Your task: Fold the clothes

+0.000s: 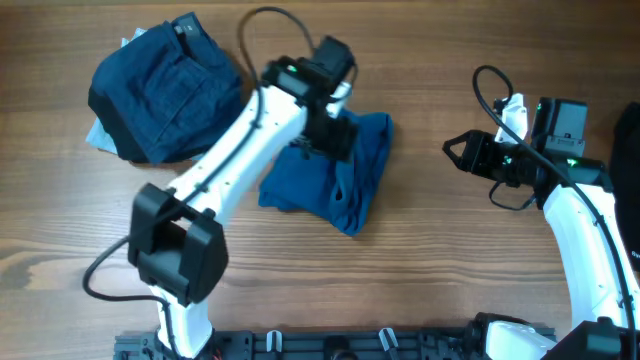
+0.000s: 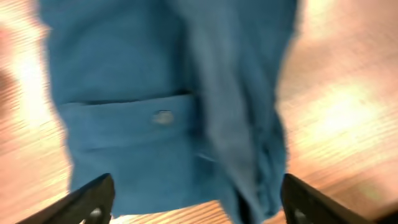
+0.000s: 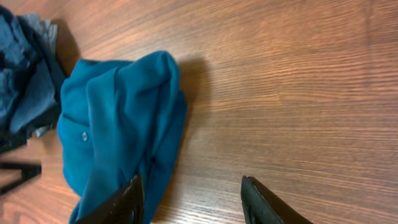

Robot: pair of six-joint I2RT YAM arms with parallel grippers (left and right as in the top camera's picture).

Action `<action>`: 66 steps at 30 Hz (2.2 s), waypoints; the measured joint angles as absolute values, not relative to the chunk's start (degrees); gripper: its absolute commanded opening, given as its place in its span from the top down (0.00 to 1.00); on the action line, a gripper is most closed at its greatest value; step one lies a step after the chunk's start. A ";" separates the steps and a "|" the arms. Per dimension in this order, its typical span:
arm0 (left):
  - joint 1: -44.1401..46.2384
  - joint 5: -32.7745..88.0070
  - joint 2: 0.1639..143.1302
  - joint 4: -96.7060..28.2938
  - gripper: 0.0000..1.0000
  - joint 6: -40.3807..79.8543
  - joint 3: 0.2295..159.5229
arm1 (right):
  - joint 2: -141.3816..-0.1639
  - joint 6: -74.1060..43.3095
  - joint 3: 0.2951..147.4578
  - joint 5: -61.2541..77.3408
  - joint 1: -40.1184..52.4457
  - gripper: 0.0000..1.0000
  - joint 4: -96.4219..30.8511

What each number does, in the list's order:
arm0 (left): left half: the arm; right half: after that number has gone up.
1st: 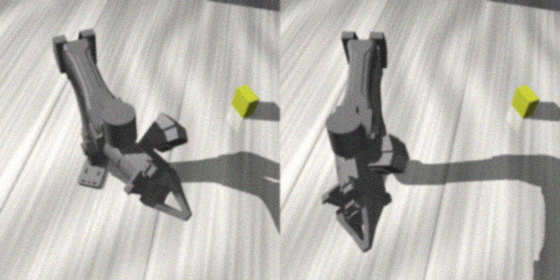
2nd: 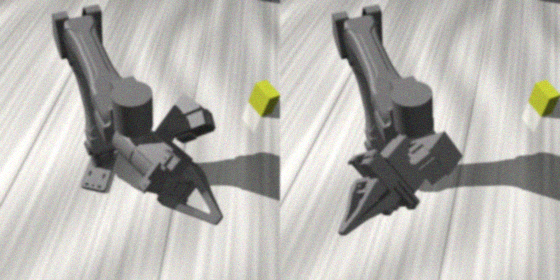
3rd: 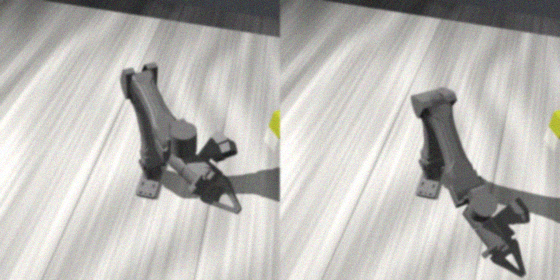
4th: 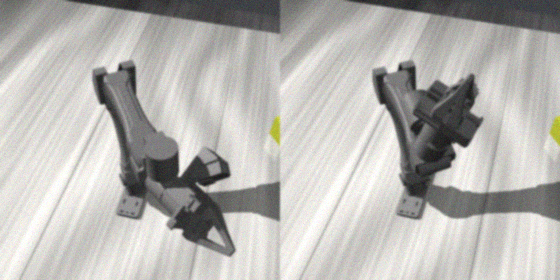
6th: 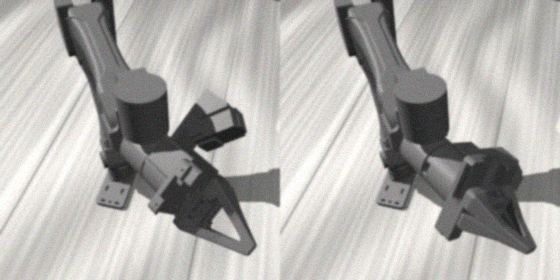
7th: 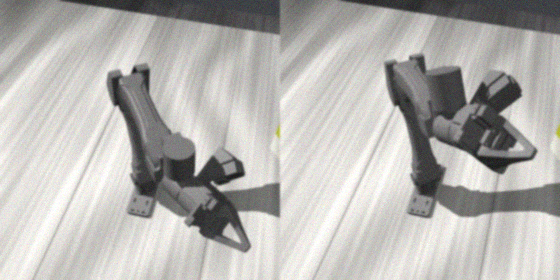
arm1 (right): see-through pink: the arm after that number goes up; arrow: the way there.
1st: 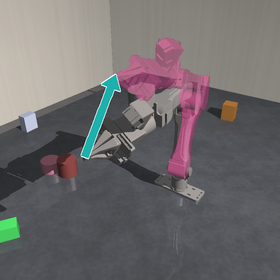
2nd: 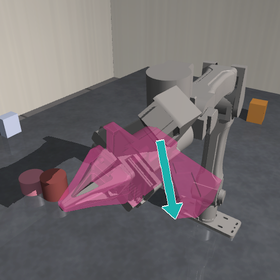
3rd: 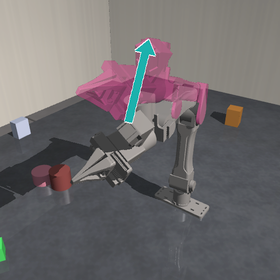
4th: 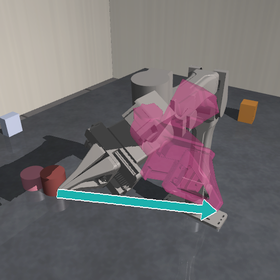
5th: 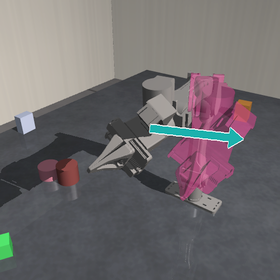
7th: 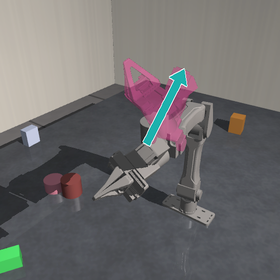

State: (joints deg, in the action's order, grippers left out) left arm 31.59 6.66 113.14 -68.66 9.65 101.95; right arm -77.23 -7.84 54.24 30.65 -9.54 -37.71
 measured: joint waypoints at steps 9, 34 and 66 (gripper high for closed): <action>22.61 18.70 115.04 -65.10 0.96 11.22 102.02 | -77.23 -5.80 54.24 32.82 -5.34 0.49 -37.39; 31.68 26.76 119.79 -67.94 0.83 10.17 102.19 | -78.94 -7.66 54.24 31.22 -2.83 0.49 -36.36; 12.03 34.72 124.27 -53.82 0.34 4.56 91.55 | -104.12 -14.70 55.40 28.25 10.31 0.60 -34.15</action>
State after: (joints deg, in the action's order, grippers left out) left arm 12.03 34.72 124.27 -53.82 4.56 91.55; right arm -104.12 -14.70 55.40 28.25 10.31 -34.15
